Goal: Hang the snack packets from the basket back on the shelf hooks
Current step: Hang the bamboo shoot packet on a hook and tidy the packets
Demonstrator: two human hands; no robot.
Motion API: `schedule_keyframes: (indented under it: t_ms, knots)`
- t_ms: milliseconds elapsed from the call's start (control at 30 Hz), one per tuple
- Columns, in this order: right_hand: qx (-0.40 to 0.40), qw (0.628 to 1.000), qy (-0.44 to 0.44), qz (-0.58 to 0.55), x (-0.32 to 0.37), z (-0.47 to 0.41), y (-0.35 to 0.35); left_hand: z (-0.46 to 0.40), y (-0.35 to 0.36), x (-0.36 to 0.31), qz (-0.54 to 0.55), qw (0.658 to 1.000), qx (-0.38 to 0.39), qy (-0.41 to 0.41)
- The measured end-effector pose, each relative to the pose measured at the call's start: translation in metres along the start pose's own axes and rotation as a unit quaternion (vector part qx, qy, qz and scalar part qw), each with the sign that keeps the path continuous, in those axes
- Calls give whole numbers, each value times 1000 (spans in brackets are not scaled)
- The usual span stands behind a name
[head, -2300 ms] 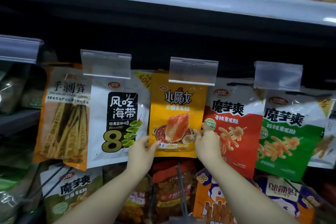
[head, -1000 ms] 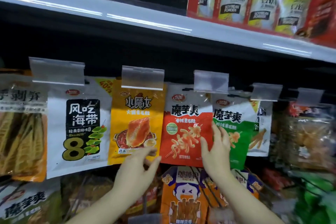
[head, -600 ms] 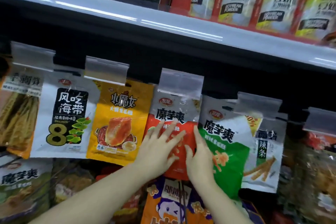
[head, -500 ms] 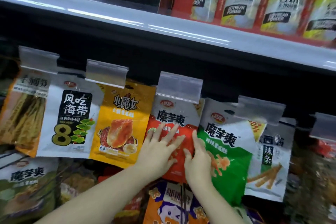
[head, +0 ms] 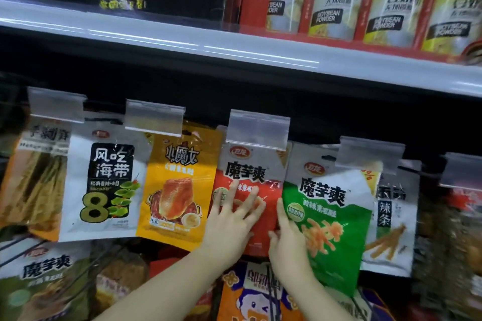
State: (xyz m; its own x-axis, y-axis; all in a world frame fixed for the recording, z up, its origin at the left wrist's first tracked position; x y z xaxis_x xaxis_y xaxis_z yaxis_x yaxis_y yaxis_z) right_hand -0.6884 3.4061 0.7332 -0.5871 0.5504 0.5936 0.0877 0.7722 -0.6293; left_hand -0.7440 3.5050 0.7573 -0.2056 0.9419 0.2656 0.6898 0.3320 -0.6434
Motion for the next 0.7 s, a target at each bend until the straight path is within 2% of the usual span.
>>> schedule_keyframes:
  t_ms: [100,200,233,300,400,533,700]
  knots:
    - [-17,998,-37,48,-4,28,-23,5,-2,-3,21,1000,-12,-4]
    - [-163,974,-72,139,-5,47,-75,7,-7,-8,46,999,-10,0]
    - [-204,966,-58,148,-10,48,-91,8,-9,-11,51,999,-9,6]
    - [-227,964,-8,141,-20,41,-113,9,-12,-18,58,998,-12,24]
    - [-187,977,40,96,-29,26,-124,12,-15,-28,59,997,-13,48]
    - [-111,991,67,-35,-36,17,-116,15,-12,-34,55,997,5,55]
    - [-61,998,23,-24,-46,10,-136,16,-14,-34,68,997,-2,31]
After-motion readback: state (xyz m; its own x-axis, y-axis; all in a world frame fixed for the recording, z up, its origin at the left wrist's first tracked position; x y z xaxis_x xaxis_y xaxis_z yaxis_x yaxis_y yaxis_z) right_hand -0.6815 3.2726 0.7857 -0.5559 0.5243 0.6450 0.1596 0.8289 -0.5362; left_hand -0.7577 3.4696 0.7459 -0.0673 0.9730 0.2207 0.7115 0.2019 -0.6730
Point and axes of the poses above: each hand's wrist, its own z-axis away from the middle knuckle, its own y-axis out of the palm, x = y × z, the point moved 10 cm from there along -z, towards the middle knuckle, and after that the axes turned 2 degrees about y, right-handed, at the moved point
